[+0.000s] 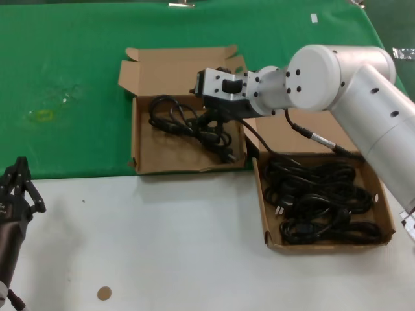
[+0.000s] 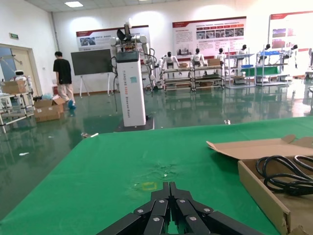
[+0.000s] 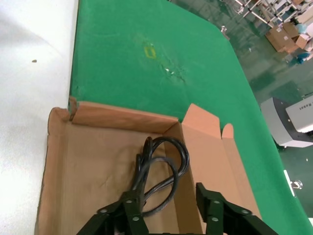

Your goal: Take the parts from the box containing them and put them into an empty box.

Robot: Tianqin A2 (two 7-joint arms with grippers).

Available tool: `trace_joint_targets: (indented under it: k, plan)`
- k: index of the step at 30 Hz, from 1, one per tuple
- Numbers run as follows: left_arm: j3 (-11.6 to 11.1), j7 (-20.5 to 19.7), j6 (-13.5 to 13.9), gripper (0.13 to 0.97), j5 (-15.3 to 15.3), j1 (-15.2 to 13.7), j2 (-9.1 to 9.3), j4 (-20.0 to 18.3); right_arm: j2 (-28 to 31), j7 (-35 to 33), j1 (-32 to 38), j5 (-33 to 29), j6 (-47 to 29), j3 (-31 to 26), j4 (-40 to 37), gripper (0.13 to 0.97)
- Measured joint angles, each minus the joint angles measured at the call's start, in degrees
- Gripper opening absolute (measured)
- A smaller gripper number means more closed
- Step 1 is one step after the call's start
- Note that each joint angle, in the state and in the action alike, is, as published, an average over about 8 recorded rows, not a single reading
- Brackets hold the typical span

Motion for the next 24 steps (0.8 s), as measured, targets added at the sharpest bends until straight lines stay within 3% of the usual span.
trace_joint_targets:
  k: [8, 12, 20, 24]
  plan:
    - [0.0, 0.0, 0.0, 0.152, 0.0, 0.0, 0.0, 0.0, 1.45, 1.72, -0.6, 0.4, -1.36, 1.08, 4.03, 0.504]
    - [0.0, 0.0, 0.0, 0.152, 0.0, 0.0, 0.0, 0.0, 3.02, 3.11, -1.56, 1.13, -2.45, 2.14, 7.6, 0.504]
    - [0.0, 0.0, 0.0, 0.155, 0.0, 0.0, 0.0, 0.0, 4.52, 4.2, -2.64, 1.91, -3.17, 3.17, 10.7, 0.718]
    - [0.0, 0.0, 0.0, 0.157, 0.0, 0.0, 0.0, 0.0, 4.57, 4.05, -3.37, 2.47, -2.62, 3.54, 11.12, 0.775]
